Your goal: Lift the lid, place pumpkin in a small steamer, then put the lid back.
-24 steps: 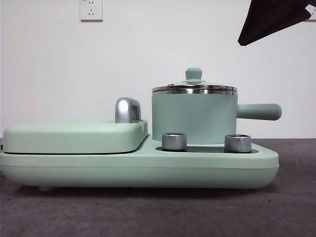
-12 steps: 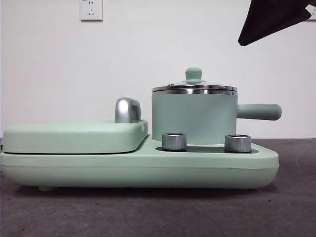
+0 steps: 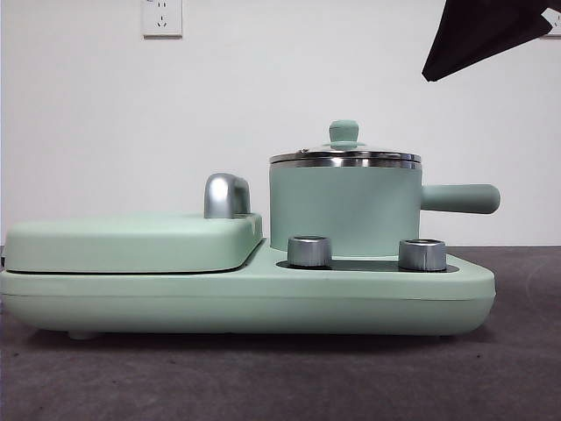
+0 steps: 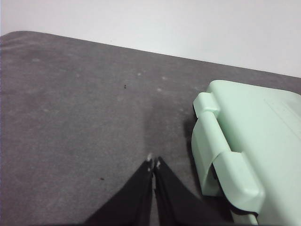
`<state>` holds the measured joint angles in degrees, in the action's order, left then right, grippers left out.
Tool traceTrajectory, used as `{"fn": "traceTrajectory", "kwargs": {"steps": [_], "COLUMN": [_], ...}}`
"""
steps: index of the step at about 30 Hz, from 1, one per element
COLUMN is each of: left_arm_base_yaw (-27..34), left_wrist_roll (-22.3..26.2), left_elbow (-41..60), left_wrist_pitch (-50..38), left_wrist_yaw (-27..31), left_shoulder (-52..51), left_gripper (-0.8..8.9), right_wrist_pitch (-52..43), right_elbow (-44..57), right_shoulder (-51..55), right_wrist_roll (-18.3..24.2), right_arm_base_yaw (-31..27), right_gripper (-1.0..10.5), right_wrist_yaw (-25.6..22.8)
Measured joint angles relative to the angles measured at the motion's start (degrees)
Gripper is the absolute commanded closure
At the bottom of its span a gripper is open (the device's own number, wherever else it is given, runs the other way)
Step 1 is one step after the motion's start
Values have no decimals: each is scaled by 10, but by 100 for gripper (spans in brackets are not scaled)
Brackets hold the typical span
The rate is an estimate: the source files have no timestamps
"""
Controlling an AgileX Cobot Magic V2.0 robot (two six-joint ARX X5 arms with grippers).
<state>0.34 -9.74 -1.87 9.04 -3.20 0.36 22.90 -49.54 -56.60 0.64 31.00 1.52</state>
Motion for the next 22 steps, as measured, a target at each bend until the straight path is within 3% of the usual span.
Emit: {"fn": "traceTrajectory", "kwargs": {"steps": [22], "left_arm_base_yaw": [0], "left_wrist_roll": [-10], "left_elbow": [0], "left_wrist_pitch": [4], "left_wrist_yaw": [0], "left_shoulder": [-1], "left_gripper": [807], "right_wrist_pitch": [0], "right_elbow": [0], "right_shoulder": [5], "right_wrist_roll": [7], "right_arm_base_yaw": [-1], "right_gripper": [926], "right_wrist_yaw": [-2]}}
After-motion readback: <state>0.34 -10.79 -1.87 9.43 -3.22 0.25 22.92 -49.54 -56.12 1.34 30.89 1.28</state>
